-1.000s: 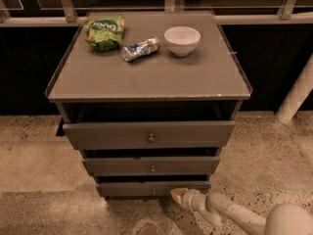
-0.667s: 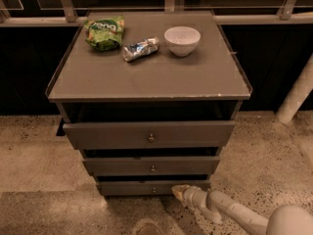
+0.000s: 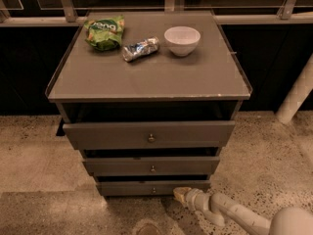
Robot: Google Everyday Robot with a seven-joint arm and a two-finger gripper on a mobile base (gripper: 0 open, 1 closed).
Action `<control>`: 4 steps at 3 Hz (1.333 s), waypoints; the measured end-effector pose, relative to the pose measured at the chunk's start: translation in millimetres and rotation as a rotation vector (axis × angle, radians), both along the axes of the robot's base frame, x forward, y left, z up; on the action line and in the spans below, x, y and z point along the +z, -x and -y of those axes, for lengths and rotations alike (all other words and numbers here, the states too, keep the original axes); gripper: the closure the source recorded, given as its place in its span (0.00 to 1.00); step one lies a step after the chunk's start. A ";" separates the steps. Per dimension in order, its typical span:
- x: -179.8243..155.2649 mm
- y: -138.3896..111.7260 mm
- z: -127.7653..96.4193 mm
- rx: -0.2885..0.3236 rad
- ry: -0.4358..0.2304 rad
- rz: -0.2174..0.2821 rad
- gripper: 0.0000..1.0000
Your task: Close bottom drawer
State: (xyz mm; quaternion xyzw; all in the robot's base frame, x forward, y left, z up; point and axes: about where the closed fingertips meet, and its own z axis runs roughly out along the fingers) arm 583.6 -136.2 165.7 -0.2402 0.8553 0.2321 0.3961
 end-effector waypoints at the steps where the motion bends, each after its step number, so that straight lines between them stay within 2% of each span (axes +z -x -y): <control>1: 4.9 30.5 8.9 0.042 -0.038 -0.071 0.35; 2: 3.1 36.2 10.3 0.053 -0.041 -0.081 0.12; 3: 3.1 36.2 10.2 0.053 -0.041 -0.081 0.00; 4: 3.1 36.2 10.2 0.053 -0.041 -0.081 0.00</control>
Offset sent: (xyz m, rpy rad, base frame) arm -0.0264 -0.0075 0.0046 0.0347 0.0616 0.0362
